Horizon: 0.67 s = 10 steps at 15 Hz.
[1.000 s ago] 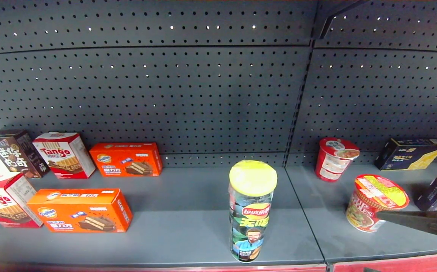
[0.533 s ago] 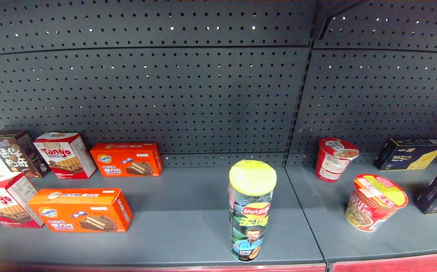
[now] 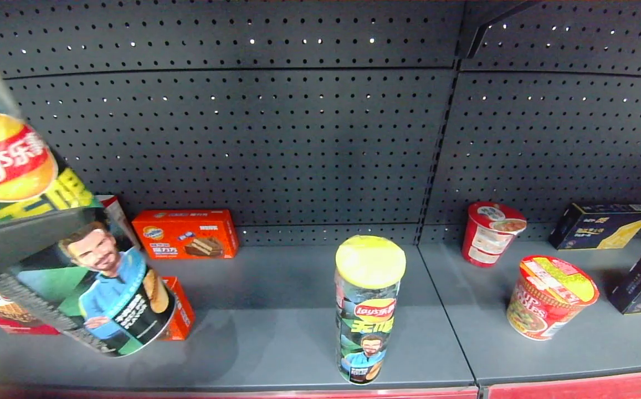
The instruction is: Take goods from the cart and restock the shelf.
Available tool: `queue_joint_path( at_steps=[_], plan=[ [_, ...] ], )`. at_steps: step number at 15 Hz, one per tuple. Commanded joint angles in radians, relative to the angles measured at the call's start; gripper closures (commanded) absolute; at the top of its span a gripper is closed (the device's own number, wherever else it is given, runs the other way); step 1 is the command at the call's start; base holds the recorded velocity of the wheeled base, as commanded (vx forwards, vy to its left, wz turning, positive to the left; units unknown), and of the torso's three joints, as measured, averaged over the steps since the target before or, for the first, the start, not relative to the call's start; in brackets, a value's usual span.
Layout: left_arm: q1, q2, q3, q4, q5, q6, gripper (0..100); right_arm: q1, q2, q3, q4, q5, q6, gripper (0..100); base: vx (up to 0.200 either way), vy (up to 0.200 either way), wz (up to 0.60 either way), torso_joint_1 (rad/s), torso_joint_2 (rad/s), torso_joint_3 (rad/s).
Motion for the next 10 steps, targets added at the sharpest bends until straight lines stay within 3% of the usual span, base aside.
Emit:
queue_joint_path(
  at_steps=[1,2,4,7,10],
  plan=[
    [-0.037,0.187,-0.019,-0.004,0.005,0.120,100,-0.029,-0.095,0.046,0.033,-0.002,0.000,0,0.000,0.000,0.00,0.000,0.00,0.000],
    [-0.039,0.220,-0.033,-0.006,0.006,0.160,100,-0.050,-0.133,0.049,0.079,-0.001,-0.001,0,0.000,0.000,0.00,0.000,0.00,0.000],
    [-0.056,0.259,-0.067,-0.001,0.008,0.160,100,-0.067,-0.193,0.063,0.128,0.006,-0.003,0,0.000,0.000,0.00,0.000,0.00,0.000],
    [-0.135,0.369,-0.141,-0.004,0.013,0.160,100,-0.124,-0.339,0.118,0.177,0.001,-0.004,0,0.000,0.000,0.00,0.000,0.00,0.000],
    [-0.198,0.461,-0.207,-0.006,0.014,0.165,100,-0.123,-0.355,0.120,0.184,-0.005,-0.004,0,0.000,0.000,0.00,0.000,0.00,0.000]
  ],
)
